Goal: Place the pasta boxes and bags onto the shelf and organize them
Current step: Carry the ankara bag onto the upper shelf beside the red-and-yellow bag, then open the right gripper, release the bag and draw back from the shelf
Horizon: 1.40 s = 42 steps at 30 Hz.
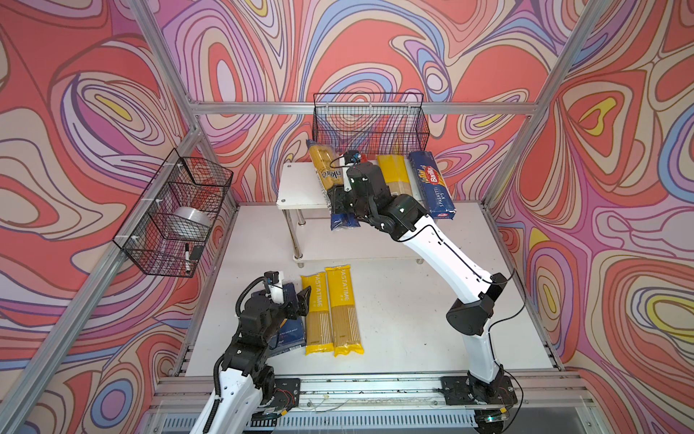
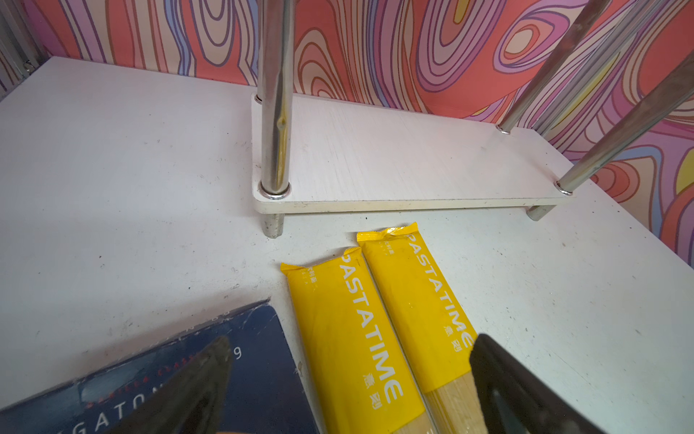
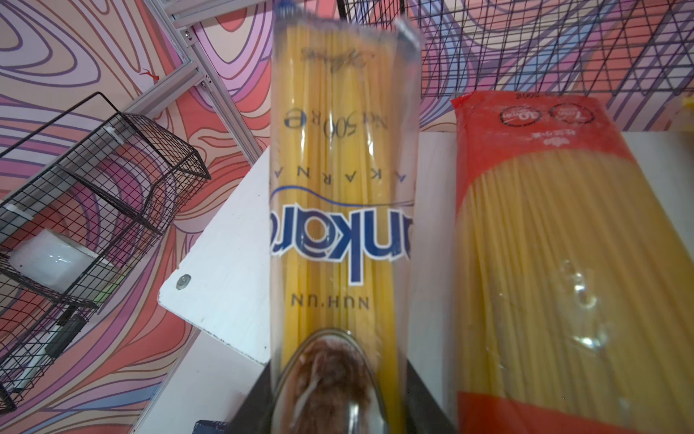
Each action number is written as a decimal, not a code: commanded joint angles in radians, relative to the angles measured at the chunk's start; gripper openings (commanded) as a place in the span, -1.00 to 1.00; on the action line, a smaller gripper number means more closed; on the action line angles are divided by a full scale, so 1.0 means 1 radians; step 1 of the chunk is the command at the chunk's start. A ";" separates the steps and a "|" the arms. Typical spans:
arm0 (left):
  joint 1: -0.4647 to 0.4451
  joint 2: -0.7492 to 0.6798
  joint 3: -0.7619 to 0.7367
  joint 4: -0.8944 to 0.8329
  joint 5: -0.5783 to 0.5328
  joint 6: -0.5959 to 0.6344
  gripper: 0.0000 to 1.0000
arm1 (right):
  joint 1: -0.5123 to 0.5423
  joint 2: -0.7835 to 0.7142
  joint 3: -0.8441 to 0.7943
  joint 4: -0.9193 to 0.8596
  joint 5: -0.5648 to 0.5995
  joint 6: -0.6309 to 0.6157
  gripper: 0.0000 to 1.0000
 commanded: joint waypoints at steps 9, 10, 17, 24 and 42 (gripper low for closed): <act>-0.003 -0.016 0.010 0.008 0.000 0.005 1.00 | -0.016 -0.041 0.014 0.097 0.002 -0.012 -0.03; -0.003 -0.017 0.009 0.009 0.000 0.005 1.00 | -0.016 -0.050 0.007 0.099 -0.004 -0.016 0.00; -0.003 -0.021 0.009 0.006 0.000 0.005 1.00 | 0.001 -0.176 -0.099 0.078 -0.149 -0.049 0.06; -0.003 -0.022 0.009 0.006 0.002 0.005 1.00 | 0.142 -0.452 -0.426 0.059 -0.025 -0.098 0.00; -0.002 0.002 0.015 0.012 -0.005 0.003 1.00 | 0.339 -0.766 -0.924 0.104 0.152 -0.013 -0.33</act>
